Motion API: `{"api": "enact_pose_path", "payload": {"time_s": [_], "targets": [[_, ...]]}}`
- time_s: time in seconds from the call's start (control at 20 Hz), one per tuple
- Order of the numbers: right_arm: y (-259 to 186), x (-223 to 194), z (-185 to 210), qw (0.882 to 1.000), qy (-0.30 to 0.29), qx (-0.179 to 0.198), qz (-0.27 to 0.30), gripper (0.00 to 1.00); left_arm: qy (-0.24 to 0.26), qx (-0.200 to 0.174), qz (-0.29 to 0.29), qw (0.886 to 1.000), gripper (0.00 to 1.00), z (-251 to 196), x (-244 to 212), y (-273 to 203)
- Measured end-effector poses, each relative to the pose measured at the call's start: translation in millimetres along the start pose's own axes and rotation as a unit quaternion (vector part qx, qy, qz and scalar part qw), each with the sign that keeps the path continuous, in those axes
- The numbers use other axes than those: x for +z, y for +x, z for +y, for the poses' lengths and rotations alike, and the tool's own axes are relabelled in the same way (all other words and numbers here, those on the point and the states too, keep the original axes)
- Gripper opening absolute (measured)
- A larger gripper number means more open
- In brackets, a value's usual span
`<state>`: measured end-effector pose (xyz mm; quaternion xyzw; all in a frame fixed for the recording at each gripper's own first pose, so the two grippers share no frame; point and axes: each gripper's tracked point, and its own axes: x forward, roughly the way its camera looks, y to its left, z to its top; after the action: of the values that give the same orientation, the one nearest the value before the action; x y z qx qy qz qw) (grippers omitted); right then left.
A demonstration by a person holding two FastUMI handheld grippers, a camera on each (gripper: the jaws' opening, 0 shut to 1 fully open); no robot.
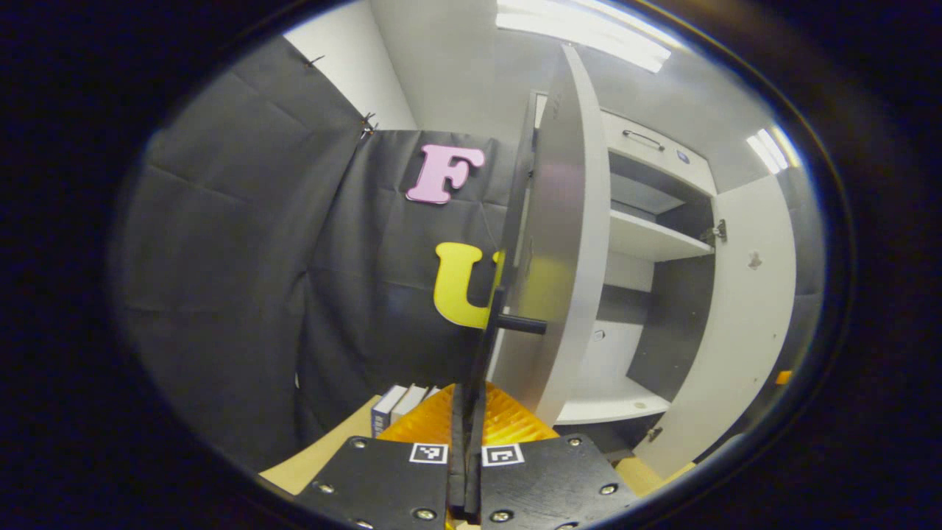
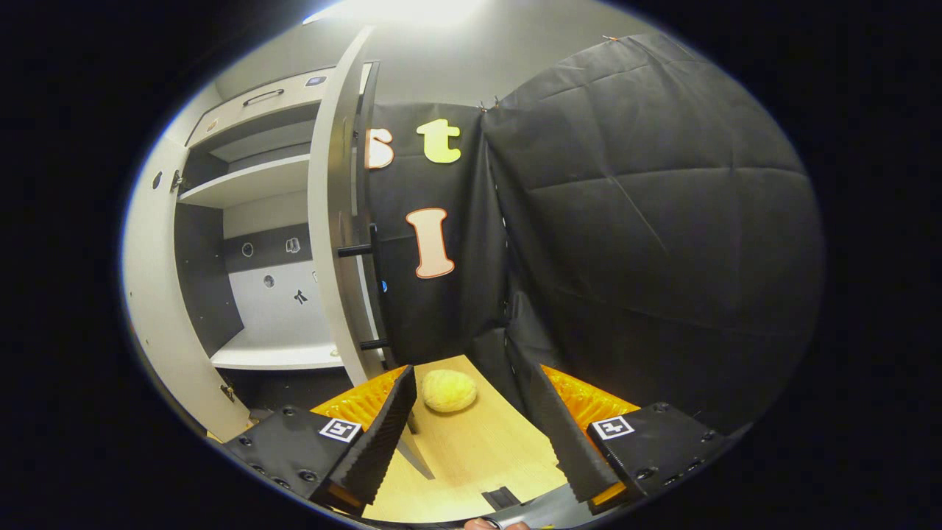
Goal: Open the right door of the double-door shoe cabinet with the right hand, and open the left door with the left hand.
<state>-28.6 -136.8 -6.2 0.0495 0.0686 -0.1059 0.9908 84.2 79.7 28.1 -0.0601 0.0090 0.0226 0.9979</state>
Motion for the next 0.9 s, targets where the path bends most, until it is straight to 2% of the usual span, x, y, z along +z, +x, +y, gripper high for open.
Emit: {"api": "enact_pose_path", "payload": {"time_s": [0.1, 0.3, 0.55, 0.65, 0.7, 0.75, 0.9], "targets": [[3, 0, 6, 1.000, -0.004, 0.006, 0.003, 0.98, -0.029, -0.012, 0.001, 0.999, 0.02, -6, 0, 1], [-2, -2, 18, 1.000, -0.010, 0.013, 0.016, 0.98, 0.014, -0.010, 0.002, 1.000, 0.02, -4, 0, 0], [-3, 3, 27, 0.999, -0.033, 0.028, 0.012, 0.98, 0.022, -0.007, 0.015, 1.000, 0.00, -3, 0, -16], [-5, 1, 27, 0.998, -0.038, 0.038, 0.014, 0.98, 0.024, 0.019, 0.016, 0.999, 0.02, 8, 1, -27], [-5, 4, 28, 0.998, -0.034, 0.044, 0.011, 0.93, 0.025, 0.030, 0.016, 0.999, 0.00, 12, 3, -32], [-5, 7, 29, 0.998, -0.030, 0.051, 0.006, 0.98, 0.024, 0.040, 0.016, 0.999, 0.02, 12, 7, -39], [-10, 16, 23, 0.997, -0.024, 0.073, 0.002, 0.98, 0.030, 0.069, -0.011, 0.997, 0.00, 6, 35, -67]]}}
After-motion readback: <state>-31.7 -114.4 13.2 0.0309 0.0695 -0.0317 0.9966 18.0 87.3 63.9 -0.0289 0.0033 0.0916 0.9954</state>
